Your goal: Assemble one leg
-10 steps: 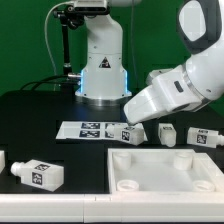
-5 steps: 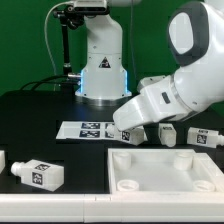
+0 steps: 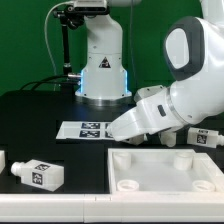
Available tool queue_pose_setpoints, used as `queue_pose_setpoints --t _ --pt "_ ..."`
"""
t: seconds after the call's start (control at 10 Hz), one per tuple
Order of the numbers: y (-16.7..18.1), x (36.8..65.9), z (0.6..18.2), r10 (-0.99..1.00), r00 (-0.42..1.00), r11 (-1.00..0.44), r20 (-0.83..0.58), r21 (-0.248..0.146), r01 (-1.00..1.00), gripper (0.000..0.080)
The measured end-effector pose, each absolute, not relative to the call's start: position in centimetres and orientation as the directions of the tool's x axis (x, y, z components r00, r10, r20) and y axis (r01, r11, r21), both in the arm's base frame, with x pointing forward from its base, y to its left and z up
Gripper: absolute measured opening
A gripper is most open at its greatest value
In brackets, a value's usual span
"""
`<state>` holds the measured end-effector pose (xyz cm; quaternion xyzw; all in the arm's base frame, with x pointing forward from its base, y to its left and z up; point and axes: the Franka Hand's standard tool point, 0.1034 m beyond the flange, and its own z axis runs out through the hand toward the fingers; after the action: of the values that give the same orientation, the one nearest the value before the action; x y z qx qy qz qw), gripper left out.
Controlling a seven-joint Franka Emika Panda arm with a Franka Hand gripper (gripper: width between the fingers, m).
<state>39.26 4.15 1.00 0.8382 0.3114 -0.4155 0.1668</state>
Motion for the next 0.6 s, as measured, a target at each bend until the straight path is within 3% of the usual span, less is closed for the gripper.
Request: queue_pose_setpoints --t 0.1,0.3,0.4,0.6 --pt "4.12 39.27 1.01 0.383 0.461 -0.751 -0.8 0.021 0.66 0.0648" --pt "4.12 39.28 1.01 0.383 0.461 -0.751 -0.8 0.021 0.66 0.0369" --pt "4.12 39.28 1.01 0.383 0.461 -0.751 -0.8 0.021 0.66 0.0285" --pt "4.13 39.29 1.02 0.383 0.461 -0.751 -0.8 0.021 0.66 0.0285"
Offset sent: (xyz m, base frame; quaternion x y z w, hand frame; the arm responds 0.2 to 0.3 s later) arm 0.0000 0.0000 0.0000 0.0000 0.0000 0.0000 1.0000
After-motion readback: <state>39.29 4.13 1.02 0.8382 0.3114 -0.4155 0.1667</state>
